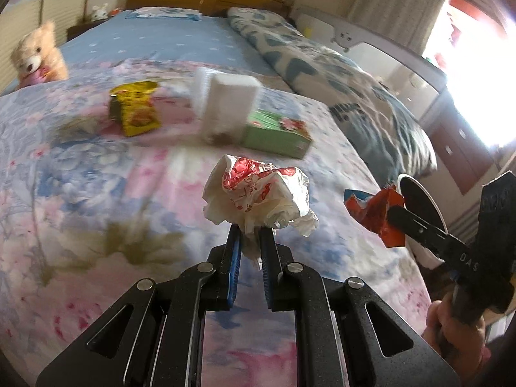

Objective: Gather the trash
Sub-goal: 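Carry the tissue and wrapper over the bin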

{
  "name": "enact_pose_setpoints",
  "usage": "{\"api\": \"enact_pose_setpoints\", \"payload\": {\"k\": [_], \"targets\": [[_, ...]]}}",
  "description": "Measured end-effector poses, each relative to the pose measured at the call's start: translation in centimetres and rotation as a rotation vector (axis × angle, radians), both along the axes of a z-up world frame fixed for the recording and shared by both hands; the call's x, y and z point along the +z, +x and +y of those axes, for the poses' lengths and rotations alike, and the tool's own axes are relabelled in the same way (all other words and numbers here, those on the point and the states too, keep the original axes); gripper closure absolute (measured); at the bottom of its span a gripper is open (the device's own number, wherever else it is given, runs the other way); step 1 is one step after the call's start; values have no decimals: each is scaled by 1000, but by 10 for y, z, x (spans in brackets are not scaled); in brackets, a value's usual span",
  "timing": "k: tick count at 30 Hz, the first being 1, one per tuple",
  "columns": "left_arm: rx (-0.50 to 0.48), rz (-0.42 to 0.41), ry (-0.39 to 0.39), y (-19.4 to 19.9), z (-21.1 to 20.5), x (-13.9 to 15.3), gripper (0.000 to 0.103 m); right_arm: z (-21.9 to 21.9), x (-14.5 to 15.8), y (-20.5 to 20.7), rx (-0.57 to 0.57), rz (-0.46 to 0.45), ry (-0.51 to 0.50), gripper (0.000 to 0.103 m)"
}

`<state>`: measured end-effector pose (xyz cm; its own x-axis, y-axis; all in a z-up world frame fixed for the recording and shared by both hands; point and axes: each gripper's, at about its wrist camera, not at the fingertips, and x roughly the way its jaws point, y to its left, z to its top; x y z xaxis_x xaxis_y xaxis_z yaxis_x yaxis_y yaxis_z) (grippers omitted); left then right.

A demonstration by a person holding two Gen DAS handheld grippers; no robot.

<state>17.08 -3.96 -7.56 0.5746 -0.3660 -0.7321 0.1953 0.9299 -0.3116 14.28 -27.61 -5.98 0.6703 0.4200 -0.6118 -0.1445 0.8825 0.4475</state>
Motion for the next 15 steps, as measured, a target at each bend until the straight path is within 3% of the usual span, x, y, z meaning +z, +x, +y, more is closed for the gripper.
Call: {"api": "enact_pose_setpoints", "payload": {"k": [15], "targets": [[-171,-6,12,-14,-75,10,92,-55,9,-43,-108,-19,14,88]]}}
